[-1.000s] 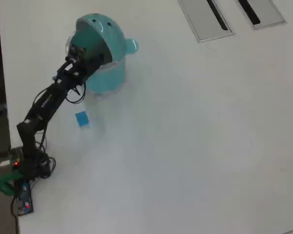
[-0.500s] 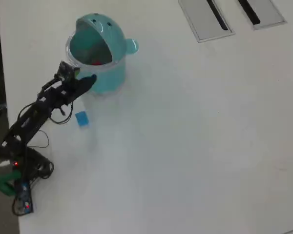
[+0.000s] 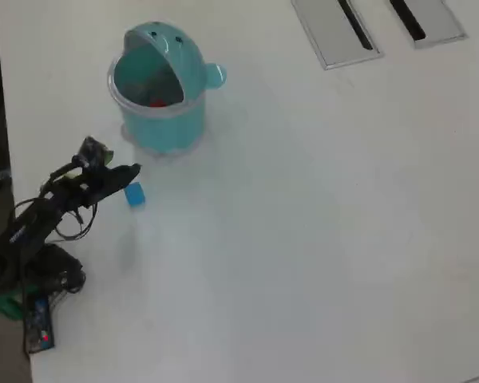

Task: Grasp RGB lego blocks and put them in the bin one by one.

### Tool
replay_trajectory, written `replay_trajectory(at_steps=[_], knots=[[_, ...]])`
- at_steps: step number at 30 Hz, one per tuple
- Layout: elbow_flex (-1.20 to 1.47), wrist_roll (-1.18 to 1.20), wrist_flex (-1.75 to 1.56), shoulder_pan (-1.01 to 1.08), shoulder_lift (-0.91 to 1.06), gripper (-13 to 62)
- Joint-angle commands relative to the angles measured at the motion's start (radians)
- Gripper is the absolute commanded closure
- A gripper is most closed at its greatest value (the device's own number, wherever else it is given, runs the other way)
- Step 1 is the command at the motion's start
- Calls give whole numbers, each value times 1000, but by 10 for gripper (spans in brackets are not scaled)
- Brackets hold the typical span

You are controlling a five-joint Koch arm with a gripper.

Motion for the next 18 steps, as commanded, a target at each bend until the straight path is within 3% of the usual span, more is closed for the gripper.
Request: replay_trajectory(at_steps=[1, 18], knots=[[-17, -15, 26, -41, 58, 163], [64, -146, 233, -301, 80, 162]])
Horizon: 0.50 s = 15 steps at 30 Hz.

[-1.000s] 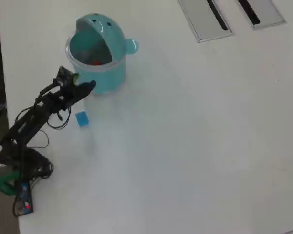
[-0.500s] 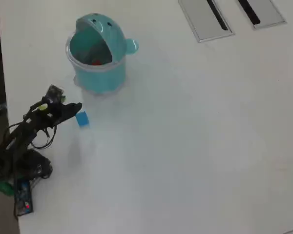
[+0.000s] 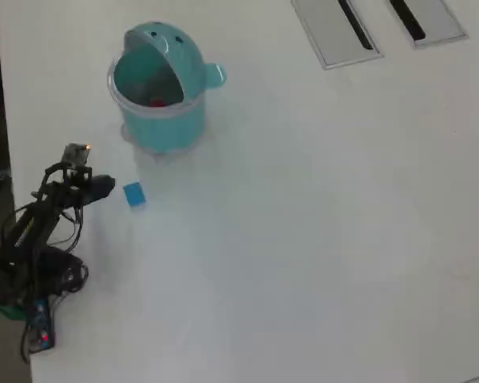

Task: Grasp RGB lego blocks and put them in the bin one by one.

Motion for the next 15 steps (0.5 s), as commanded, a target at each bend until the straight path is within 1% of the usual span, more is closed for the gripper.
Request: replay_trajectory(at_steps=[1, 7, 12, 15], knots=[[-31, -17, 0, -51, 74, 162], [60, -26, -5, -170, 72, 162], [144, -37, -29, -230, 71, 162], [204, -34, -107, -255, 67, 163]])
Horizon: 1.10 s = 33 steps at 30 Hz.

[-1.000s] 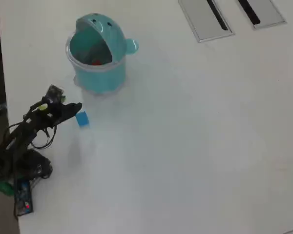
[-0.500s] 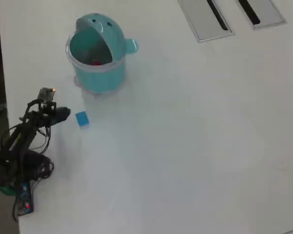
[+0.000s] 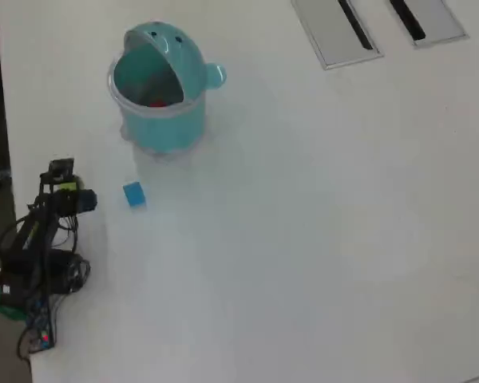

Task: Grasp RGB lego blocks and put them in the bin one by one.

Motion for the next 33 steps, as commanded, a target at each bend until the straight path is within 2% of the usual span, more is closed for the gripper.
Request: replay_trajectory(at_steps=[1, 10, 24, 28, 33], knots=[[-9, -12, -92, -17, 64, 163], [25, -12, -201, -46, -23, 173], [-5, -9, -457, -107, -299, 174], [-5, -6, -482, -109, -331, 201], [-26, 5, -509, -109, -377, 313]])
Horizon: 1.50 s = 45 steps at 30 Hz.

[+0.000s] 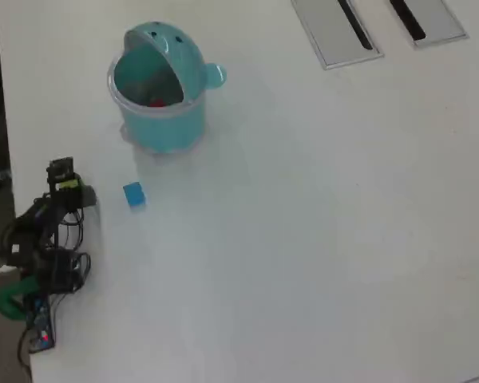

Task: Grasp RGB lego blocks and put them in the bin one by one.

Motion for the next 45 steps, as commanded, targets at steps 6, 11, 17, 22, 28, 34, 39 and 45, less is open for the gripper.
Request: replay_trajectory(at_steps=[6, 11, 17, 22, 28, 34, 39, 45], knots=[[-103, 32, -51, -29, 0, 536], [-101, 32, -15, -44, 15, 504], [-48, 26, 46, -48, 100, 339], [-5, 15, 94, -43, 189, 279], [-5, 11, 189, -67, 281, 237], [-5, 14, 216, -163, 305, 237], [-9, 15, 202, -224, 281, 221], [-43, 14, 149, -227, 213, 221]])
